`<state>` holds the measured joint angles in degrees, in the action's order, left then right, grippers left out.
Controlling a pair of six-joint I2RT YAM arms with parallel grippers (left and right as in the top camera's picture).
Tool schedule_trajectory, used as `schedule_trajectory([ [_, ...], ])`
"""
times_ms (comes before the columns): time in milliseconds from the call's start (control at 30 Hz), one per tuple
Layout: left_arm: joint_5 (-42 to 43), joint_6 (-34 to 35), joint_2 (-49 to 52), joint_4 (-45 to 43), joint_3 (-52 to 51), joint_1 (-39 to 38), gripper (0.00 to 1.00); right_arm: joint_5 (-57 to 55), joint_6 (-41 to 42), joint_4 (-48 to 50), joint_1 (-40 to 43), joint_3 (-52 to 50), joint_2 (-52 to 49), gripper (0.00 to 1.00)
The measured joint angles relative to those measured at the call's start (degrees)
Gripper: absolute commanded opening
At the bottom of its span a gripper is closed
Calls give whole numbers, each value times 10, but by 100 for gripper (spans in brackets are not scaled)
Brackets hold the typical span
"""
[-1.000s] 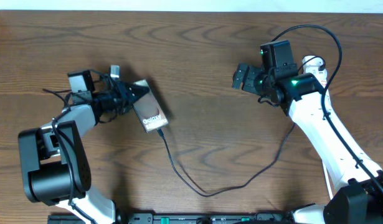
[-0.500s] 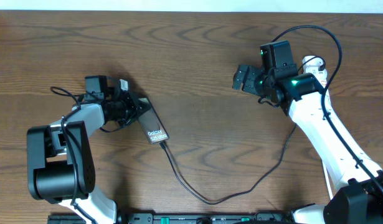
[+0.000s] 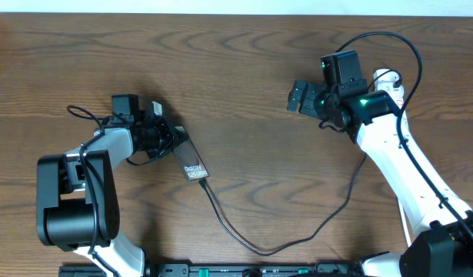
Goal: Plug charger to phone and switch on socket
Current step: 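Lower the held phone with the left gripper flat onto the table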
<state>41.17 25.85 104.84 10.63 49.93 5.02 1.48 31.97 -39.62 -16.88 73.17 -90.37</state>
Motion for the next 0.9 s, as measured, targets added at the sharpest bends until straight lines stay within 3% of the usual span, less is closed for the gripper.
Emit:
schedule_trajectory([
  [133, -2, -2, 0, 2, 0, 0, 23, 0, 0, 0, 0, 0, 0, 99],
  [300, 0, -2, 0, 4, 0, 0, 25, 0, 0, 0, 0, 0, 0, 99],
  [467, 7, -3, -1, 4, 3, 0, 41, 0, 0, 0, 0, 0, 0, 99],
  [500, 9, -4, -2, 6, 4, 0, 50, 0, 0, 0, 0, 0, 0, 99],
  [900, 15, -4, -12, 42, 13, -2, 64, 0, 0, 0, 0, 0, 0, 99],
])
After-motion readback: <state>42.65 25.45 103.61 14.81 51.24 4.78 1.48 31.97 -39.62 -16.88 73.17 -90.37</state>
